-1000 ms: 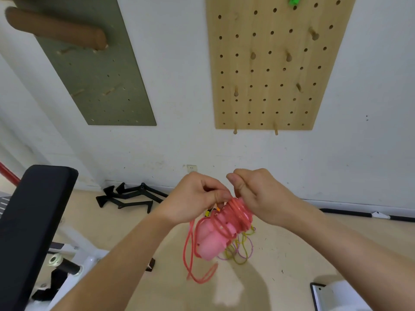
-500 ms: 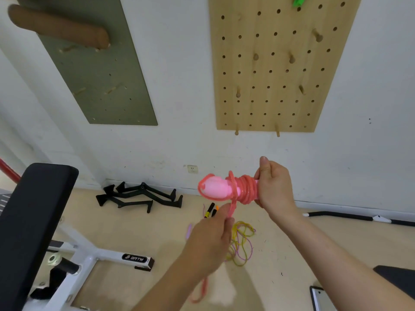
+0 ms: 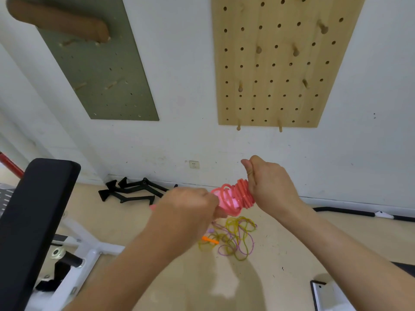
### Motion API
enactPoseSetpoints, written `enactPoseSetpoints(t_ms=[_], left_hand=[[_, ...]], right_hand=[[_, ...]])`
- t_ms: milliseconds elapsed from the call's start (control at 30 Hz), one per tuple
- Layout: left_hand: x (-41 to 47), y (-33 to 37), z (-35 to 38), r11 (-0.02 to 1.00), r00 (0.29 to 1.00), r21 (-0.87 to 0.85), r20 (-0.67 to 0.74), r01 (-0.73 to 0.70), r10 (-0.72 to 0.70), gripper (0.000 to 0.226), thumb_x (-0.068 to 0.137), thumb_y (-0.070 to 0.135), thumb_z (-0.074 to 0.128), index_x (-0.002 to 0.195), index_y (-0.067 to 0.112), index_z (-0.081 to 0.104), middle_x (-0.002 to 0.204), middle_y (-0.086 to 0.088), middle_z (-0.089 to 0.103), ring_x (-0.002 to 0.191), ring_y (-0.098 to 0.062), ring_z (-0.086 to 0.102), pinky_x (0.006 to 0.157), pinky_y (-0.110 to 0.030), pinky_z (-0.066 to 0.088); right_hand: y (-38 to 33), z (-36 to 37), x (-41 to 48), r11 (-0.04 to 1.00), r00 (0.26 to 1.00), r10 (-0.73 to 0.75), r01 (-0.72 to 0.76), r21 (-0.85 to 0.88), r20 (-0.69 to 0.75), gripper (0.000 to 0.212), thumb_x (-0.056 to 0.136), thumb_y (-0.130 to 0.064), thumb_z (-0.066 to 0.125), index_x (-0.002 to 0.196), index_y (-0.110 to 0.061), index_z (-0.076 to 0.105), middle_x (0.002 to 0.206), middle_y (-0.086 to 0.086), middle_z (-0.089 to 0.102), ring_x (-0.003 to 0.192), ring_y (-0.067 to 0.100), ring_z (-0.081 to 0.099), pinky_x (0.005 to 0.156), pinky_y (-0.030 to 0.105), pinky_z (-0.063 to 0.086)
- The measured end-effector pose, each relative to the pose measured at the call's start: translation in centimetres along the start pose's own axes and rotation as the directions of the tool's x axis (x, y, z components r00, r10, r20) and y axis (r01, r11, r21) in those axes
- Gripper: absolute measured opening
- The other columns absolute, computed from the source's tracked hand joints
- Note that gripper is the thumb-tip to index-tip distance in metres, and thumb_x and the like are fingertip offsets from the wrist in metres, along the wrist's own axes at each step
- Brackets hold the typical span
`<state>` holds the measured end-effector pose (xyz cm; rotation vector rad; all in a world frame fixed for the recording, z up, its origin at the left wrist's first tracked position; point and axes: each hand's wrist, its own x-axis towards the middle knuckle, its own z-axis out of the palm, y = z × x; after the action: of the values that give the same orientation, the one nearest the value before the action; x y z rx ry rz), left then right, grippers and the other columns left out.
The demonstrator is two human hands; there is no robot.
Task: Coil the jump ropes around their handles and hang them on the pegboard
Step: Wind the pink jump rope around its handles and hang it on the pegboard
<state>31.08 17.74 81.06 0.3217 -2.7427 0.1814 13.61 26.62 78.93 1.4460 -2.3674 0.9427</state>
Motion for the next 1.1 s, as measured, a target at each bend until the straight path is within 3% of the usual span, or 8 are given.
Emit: enactPoseSetpoints(t_ms=[100, 200, 533, 667, 733, 833, 933, 1100], left_hand=[[1.8, -1.4, -1.7, 0.988, 0.98, -0.147, 0.196, 0.047, -0.018, 0.035, 0.084, 0.046, 0.044, 0.076, 0.025, 0.071, 0.067, 0.003, 0.063, 0.065, -0.014, 0.058, 0.058, -0.028, 0.041], [2.5, -2.3, -1.7, 0.893, 0.965, -0.414, 0.251, 0.179, -0.078, 0.012, 0.085, 0.03, 0.065, 0.09, 0.028, 0.076, 0.082, 0.006, 0.072, 0.085, -0.005, 0.055, 0.075, -0.024, 0.043], [4.8, -1.8, -1.9, 0.513, 0.917, -0.762, 0.363, 0.395, -0.167, 0.027, 0.056, 0.005, 0.084, 0.07, 0.02, 0.067, 0.051, 0.008, 0.058, 0.047, -0.007, 0.049, 0.048, -0.017, 0.039], [4.8, -1.7, -0.5, 0.179, 0.922, -0.905, 0.377, 0.387, -0.087, 0.017, 0.073, -0.002, 0.072, 0.075, 0.015, 0.074, 0.059, -0.002, 0.065, 0.052, -0.005, 0.057, 0.051, -0.013, 0.043], [4.9, -1.5, 0.5, 0.018, 0.926, -0.931, 0.361, 0.365, -0.105, 0.012, 0.073, 0.011, 0.067, 0.067, 0.019, 0.074, 0.064, 0.002, 0.069, 0.058, -0.006, 0.061, 0.056, -0.016, 0.047], [4.4, -0.8, 2.0, -0.075, 0.898, -0.923, 0.385, 0.377, -0.212, 0.034, 0.079, -0.001, 0.062, 0.057, 0.024, 0.069, 0.063, 0.01, 0.066, 0.06, -0.004, 0.061, 0.056, -0.016, 0.049], [3.2, 0.6, 3.2, -0.017, 0.876, -0.936, 0.336, 0.352, -0.345, 0.042, 0.071, -0.002, 0.048, 0.072, 0.033, 0.072, 0.069, 0.016, 0.069, 0.065, 0.003, 0.063, 0.063, -0.016, 0.052], [3.1, 3.0, 5.0, -0.272, 0.734, -0.899, 0.438, 0.344, -0.519, 0.025, 0.091, 0.007, 0.049, 0.071, 0.01, 0.063, 0.054, -0.002, 0.053, 0.039, -0.008, 0.038, 0.041, -0.019, 0.027]], right_hand=[[-0.5, -0.6, -0.2, 0.991, 0.99, -0.129, 0.13, -0.011, 0.061, 0.032, 0.1, -0.033, 0.037, 0.074, -0.014, 0.034, 0.05, 0.012, 0.046, 0.048, 0.038, 0.045, 0.05, 0.034, 0.029], [-1.0, -1.6, -0.3, 0.972, 0.97, -0.234, 0.232, 0.04, 0.069, 0.03, 0.096, -0.035, 0.033, 0.073, -0.016, 0.032, 0.049, -0.008, 0.027, 0.044, 0.029, 0.034, 0.048, 0.032, 0.026], [-1.3, -3.7, 0.2, 0.93, 0.95, -0.284, 0.241, 0.277, 0.129, 0.04, 0.095, -0.049, 0.027, 0.068, -0.022, 0.039, 0.057, 0.003, 0.058, 0.052, 0.017, 0.051, 0.052, 0.029, 0.039], [-0.7, -3.7, 0.7, 0.839, 0.987, -0.129, 0.058, 0.541, 0.094, 0.042, 0.099, -0.029, 0.041, 0.057, -0.024, 0.045, 0.044, -0.011, 0.048, 0.043, 0.004, 0.047, 0.046, 0.009, 0.032], [-0.4, -2.9, 0.4, 0.698, 0.99, 0.048, -0.13, 0.704, 0.135, 0.048, 0.102, -0.022, 0.041, 0.054, -0.015, 0.046, 0.037, -0.008, 0.042, 0.032, 0.004, 0.038, 0.037, 0.014, 0.03], [-0.2, -1.7, 0.1, 0.473, 0.935, 0.288, -0.326, 0.819, 0.206, 0.051, 0.102, -0.025, 0.038, 0.056, -0.007, 0.045, 0.034, 0.002, 0.035, 0.026, 0.014, 0.031, 0.035, 0.015, 0.024], [-0.2, -0.4, -0.1, 0.402, 0.88, 0.42, -0.399, 0.825, 0.221, 0.051, 0.103, -0.027, 0.036, 0.057, -0.007, 0.042, 0.032, 0.003, 0.032, 0.025, 0.013, 0.03, 0.036, 0.015, 0.024], [0.4, 1.4, -0.4, 0.252, 0.778, 0.578, -0.456, 0.854, 0.245, 0.05, 0.104, -0.028, 0.034, 0.058, -0.009, 0.039, 0.032, 0.0, 0.029, 0.025, 0.012, 0.028, 0.039, 0.017, 0.025]])
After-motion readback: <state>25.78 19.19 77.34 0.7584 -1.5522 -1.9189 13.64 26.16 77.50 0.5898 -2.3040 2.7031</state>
